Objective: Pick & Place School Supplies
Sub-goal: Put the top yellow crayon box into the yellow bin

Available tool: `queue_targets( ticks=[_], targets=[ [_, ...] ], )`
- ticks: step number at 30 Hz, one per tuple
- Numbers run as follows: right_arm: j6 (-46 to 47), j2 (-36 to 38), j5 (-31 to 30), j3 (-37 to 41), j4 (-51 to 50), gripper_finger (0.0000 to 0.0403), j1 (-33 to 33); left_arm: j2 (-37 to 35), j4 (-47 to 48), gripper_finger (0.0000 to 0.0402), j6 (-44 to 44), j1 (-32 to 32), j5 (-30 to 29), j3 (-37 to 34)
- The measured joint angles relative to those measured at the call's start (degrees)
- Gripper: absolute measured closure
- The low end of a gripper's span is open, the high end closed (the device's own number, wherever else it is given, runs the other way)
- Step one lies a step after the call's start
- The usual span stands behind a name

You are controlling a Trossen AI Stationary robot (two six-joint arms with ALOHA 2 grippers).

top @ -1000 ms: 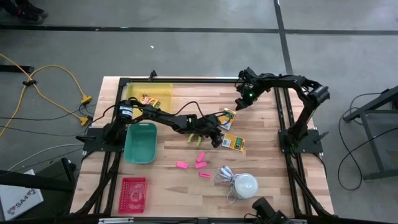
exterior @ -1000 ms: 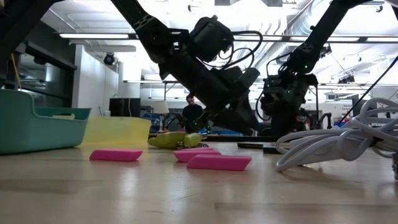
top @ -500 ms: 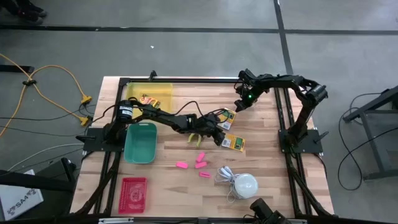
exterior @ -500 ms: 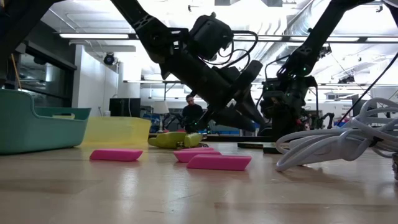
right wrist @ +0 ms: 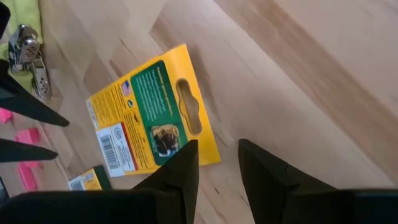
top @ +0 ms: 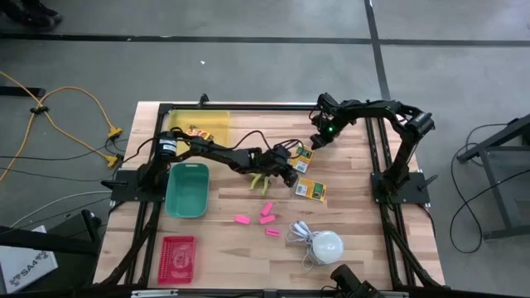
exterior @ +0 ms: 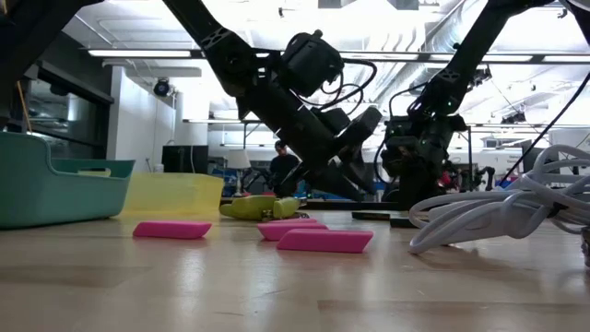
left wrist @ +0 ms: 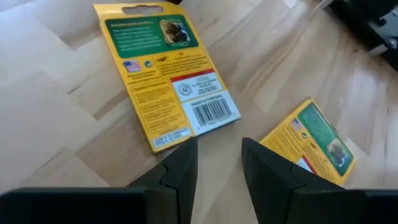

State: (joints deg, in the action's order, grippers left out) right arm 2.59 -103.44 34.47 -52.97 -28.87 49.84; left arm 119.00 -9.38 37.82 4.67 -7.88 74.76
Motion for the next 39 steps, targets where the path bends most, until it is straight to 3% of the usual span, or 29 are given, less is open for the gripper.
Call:
queue_targets(
  ticks=[39],
  targets=[
    [0.7,-0.04,1.52,0.0,-0.01,0.03,-2.25,3.54,0.96,0.028,0.81,0.2,1.75,0.96]
  ],
)
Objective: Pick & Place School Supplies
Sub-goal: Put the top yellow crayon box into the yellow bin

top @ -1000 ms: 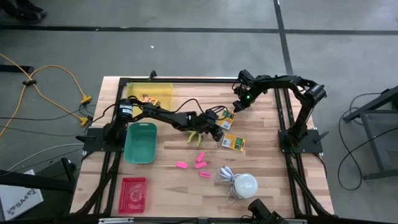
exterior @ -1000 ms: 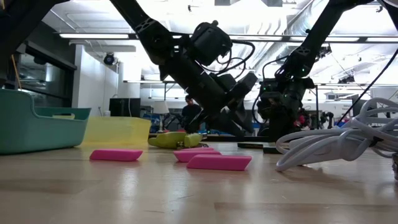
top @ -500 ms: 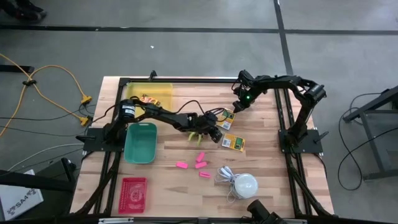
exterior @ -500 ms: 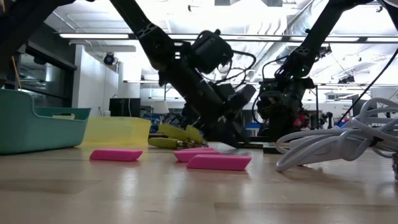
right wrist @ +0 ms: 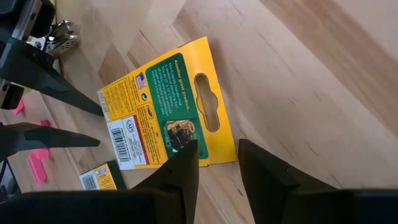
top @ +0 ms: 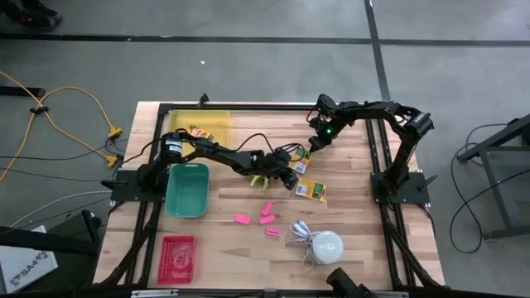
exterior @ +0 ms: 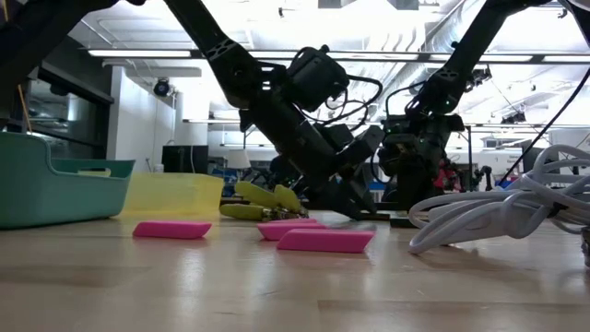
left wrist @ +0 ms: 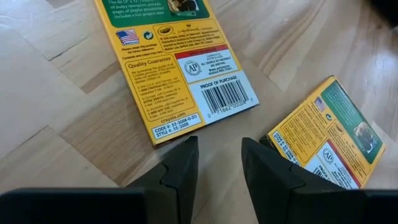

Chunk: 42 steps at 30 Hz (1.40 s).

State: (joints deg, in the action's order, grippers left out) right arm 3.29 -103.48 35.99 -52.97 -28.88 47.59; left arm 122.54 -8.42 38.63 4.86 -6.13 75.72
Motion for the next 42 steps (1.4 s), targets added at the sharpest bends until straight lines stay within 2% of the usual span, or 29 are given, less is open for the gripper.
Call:
queue_targets(
  ticks=[36,42],
  targets=[
    [0.98,0.0,1.26,0.0,-0.5,0.03,-2.19,0.04,0.26,0.028,-0.13,0.37,0.15,-0.09],
    [0.91,0.07,-3.39,0.0,-1.09,0.03,-1.66,0.04,0.26,0.028,-0.11,0.37,0.15,-0.09]
  ],
)
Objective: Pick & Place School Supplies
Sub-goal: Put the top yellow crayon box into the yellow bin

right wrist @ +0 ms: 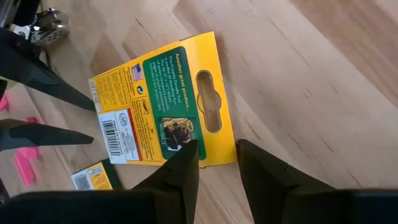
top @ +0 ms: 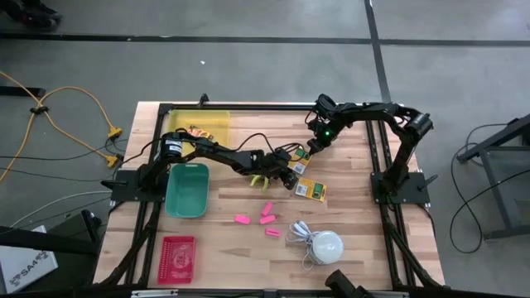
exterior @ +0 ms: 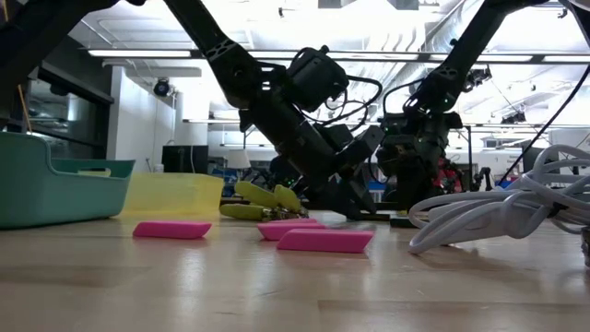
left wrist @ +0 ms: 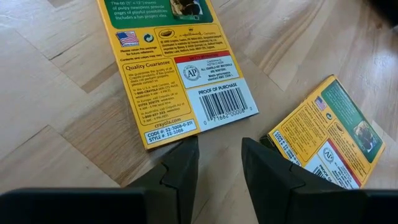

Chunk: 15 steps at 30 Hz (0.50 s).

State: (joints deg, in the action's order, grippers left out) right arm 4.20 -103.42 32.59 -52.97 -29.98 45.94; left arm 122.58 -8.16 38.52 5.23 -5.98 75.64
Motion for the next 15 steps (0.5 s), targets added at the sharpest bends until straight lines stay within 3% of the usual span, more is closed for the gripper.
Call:
queue_targets(
  ticks=[3,8,15],
  targets=[
    [0.01,-0.02,2.21,0.0,0.19,0.03,0.29,0.0,0.02,0.028,0.02,0.02,0.13,0.0],
    [0.25,0.02,-0.61,0.0,0.04,0.03,0.24,0.02,0.02,0.028,0.04,0.02,0.2,0.0],
    [0.25,0.02,0.47,0.0,0.21,0.03,0.32,0.02,0.09,0.028,0.04,0.02,0.26,0.0]
  ],
)
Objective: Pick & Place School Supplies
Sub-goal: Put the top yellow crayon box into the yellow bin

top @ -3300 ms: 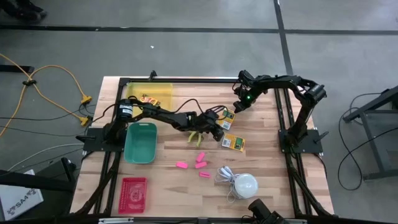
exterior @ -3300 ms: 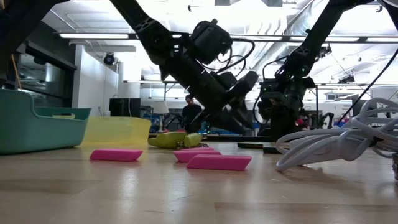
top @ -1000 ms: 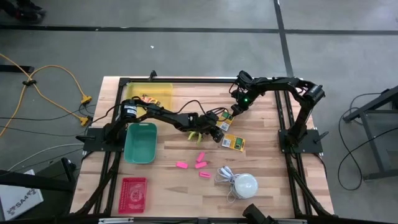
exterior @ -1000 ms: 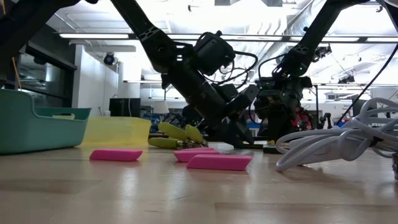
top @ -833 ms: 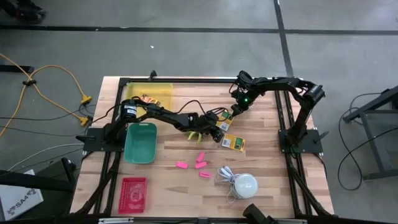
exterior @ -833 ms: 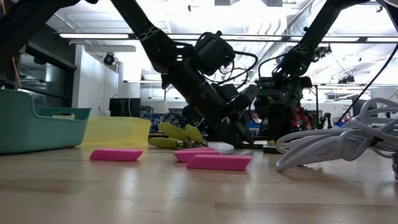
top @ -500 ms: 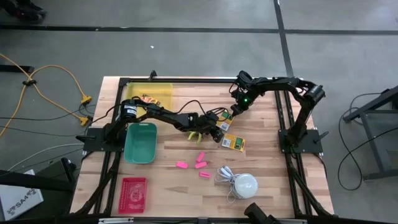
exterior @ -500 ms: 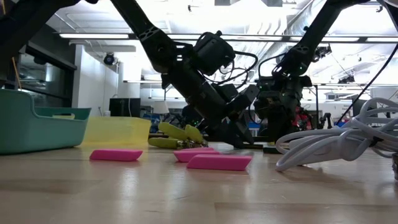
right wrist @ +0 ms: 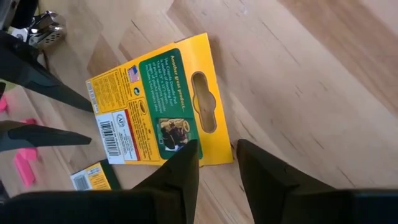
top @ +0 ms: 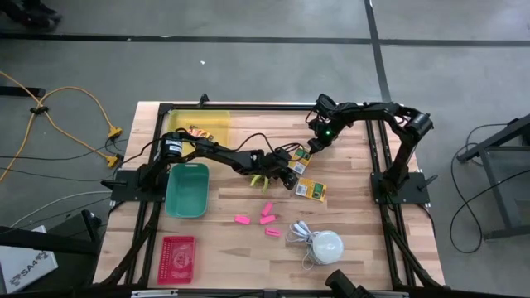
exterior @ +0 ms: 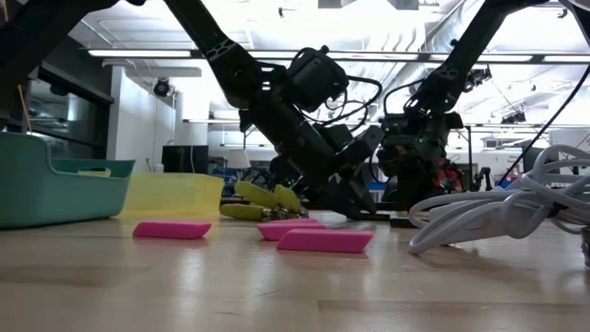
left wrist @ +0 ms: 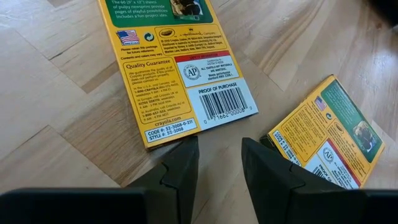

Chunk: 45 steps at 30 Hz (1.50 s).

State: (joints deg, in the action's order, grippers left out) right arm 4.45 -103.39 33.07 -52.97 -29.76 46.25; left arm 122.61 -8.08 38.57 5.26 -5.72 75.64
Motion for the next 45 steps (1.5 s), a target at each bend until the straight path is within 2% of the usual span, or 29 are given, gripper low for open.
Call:
queue_targets(
  ticks=[3,9,21,45],
  targets=[
    [0.25,-0.11,2.34,0.0,-0.18,0.03,0.09,0.0,0.0,0.028,0.0,0.0,0.02,-0.01],
    [-1.03,-0.11,0.16,0.0,-3.41,0.03,1.69,0.0,0.07,0.028,0.0,0.0,0.07,-0.02],
    [-1.68,-0.11,6.31,0.04,-3.69,0.03,4.81,0.0,0.11,0.028,0.0,0.0,0.2,-0.02],
    [0.88,-0.11,5.54,0.94,-1.62,0.03,4.29,0.0,0.09,0.028,0.0,-0.02,0.17,-0.04]
  ],
)
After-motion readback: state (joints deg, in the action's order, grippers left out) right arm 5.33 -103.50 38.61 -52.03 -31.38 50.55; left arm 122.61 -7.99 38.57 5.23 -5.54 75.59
